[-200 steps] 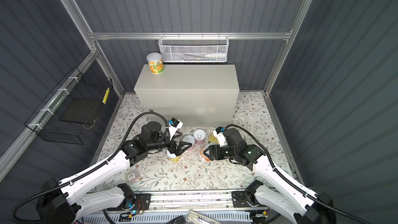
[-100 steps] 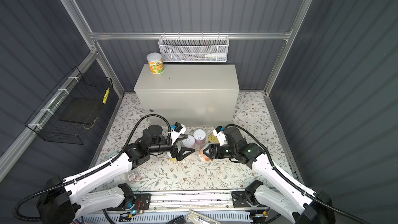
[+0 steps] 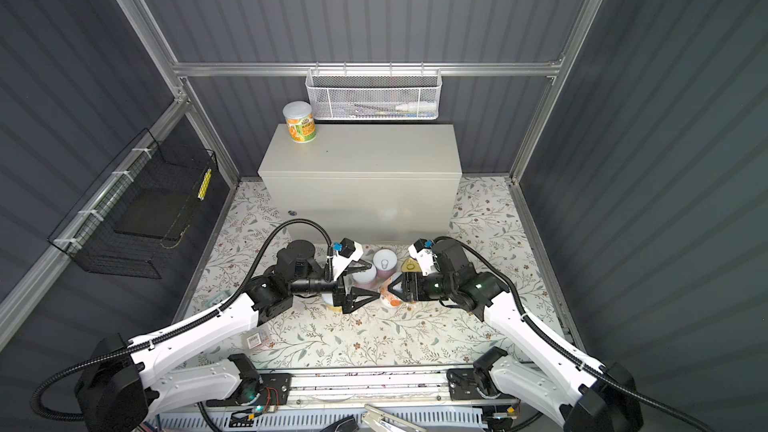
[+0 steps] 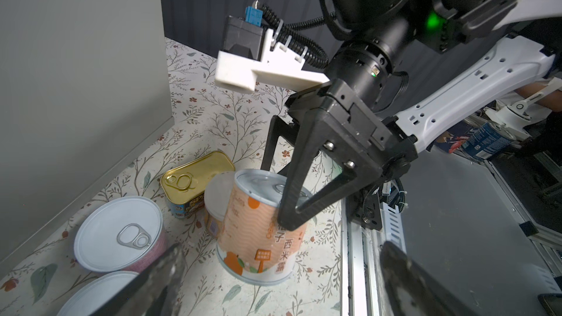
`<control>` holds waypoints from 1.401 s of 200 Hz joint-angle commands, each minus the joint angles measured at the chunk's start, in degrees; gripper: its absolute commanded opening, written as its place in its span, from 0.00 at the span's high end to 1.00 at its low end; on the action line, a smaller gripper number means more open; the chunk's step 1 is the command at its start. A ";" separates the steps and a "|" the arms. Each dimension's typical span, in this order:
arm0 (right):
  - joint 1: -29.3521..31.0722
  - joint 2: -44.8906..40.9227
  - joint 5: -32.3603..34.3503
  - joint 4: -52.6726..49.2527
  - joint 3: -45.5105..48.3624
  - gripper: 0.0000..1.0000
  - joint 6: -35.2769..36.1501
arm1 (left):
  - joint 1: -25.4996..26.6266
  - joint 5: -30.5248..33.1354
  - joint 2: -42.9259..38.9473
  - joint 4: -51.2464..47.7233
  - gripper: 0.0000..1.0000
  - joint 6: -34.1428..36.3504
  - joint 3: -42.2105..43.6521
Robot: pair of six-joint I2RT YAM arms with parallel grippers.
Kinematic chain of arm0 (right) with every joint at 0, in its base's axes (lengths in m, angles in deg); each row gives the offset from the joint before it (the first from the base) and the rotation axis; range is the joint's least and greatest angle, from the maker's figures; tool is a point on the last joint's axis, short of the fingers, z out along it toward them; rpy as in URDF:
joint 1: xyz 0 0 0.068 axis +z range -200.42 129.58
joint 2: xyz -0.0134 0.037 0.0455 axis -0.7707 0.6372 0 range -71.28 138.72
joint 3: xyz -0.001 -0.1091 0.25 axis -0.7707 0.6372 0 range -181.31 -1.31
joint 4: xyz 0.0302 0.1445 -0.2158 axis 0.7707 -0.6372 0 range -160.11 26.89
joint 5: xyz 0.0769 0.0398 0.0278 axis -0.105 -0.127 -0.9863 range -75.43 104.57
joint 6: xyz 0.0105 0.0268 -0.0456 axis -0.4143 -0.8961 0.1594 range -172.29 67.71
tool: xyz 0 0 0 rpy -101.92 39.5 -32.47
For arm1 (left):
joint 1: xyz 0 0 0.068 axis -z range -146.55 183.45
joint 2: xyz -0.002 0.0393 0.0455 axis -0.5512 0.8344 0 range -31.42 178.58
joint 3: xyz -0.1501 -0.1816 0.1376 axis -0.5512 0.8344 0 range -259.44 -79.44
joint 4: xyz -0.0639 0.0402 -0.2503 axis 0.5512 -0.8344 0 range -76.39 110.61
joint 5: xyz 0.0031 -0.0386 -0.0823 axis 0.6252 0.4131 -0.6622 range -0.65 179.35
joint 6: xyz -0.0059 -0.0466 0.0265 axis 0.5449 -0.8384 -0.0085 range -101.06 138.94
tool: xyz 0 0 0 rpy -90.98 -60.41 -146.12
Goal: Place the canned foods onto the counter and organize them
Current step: 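Close the left gripper around the can held by the right gripper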
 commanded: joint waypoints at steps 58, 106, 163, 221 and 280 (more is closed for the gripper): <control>-0.88 -0.61 -5.62 5.16 -2.58 0.32 -1.58 | 1.66 -0.19 2.83 0.68 0.00 2.37 0.27; -1.40 -0.48 -7.66 5.83 -2.33 0.31 -2.12 | 2.04 0.67 4.71 0.18 0.00 3.66 -0.95; -1.51 0.48 -9.40 6.21 -3.51 0.31 -2.26 | 3.14 1.74 10.13 0.45 0.00 6.13 -4.18; -1.76 1.26 -11.02 6.67 -4.26 0.31 -2.44 | 4.37 1.81 14.96 1.50 0.01 7.02 -6.91; -2.31 2.76 -12.64 9.05 -3.97 0.32 -3.73 | 4.82 4.77 17.17 3.04 0.14 6.85 -7.26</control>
